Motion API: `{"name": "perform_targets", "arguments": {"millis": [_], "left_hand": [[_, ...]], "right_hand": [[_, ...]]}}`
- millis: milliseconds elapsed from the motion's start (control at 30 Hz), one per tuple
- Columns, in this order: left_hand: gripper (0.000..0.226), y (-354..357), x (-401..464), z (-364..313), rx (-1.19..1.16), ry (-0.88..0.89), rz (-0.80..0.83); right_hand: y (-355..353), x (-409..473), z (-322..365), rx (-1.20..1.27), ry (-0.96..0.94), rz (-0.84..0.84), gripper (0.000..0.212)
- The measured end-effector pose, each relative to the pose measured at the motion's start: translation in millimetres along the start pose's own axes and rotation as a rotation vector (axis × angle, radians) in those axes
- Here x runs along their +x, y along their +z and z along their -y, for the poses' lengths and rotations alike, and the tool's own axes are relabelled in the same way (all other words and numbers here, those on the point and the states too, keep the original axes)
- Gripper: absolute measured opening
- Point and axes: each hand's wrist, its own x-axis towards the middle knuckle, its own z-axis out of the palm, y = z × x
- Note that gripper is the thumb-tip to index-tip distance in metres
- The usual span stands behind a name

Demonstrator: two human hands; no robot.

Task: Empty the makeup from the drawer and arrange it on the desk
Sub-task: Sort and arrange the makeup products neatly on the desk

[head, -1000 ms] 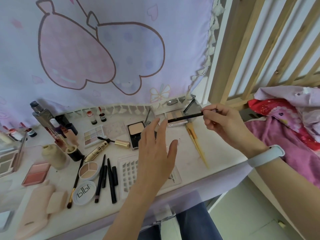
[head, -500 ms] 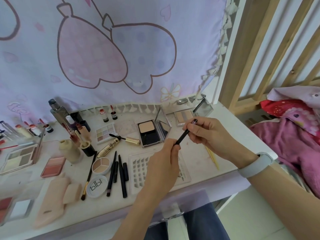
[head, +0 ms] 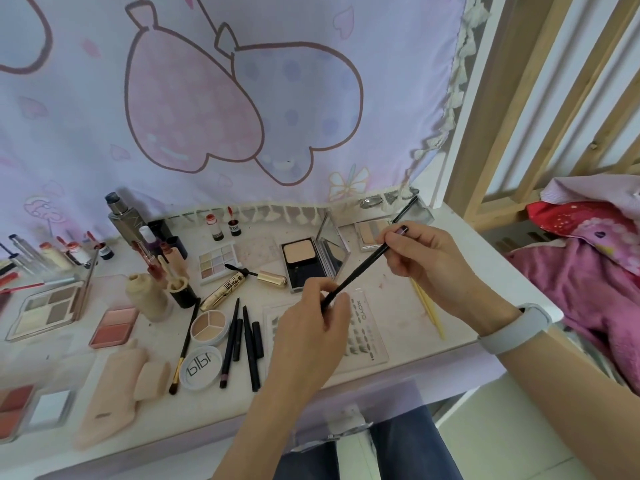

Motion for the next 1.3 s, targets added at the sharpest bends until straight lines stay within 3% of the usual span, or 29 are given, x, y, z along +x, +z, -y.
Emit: {"name": "perform_targets", "arguments": {"millis": [100,200,300,400,500,700,833,1100,1300], "left_hand": [[0.014,-20,-4,12,-0.012,-0.113,-0.11],[0.022,-42,-8,31,0.027,-0.204,-0.268],[0.018,-60,-15,43,0.017,-0.271,-0.385],[0.013,-70,-22,50,0.026,-0.3,-0.448],[0.011,-74,-30,56,0.034,-0.311,-0.465],[0.011,-76,-40,64,0.153,-0.32,-0.483],[0.009,-75,-39,62,0.134,-0.33,-0.428],[0.017,-71,-38,57,0.21,-0.341,-0.324],[0.011,-62,-32,51,0.297,-0.292,-0.284]], "right_hand": [[5,0,1,-0.026,-0.103,-0.123,0.02],[21,-8,-5,-0.183,-0.203,-0.143,0.023],[54,-27,-27,-0.581,-0.345,0.045,0.018],[88,-44,-61,-1.011,-0.658,0.247,0.026],[113,-55,-86,-1.297,-0.843,0.249,0.023],[133,-65,-93,-1.472,-0.783,0.115,0.018],[134,-70,-92,-1.515,-0.678,0.151,0.033],[125,-62,-88,-1.498,-0.561,0.163,0.033],[104,-58,-84,-1.484,-0.516,0.193,0.044]]}}
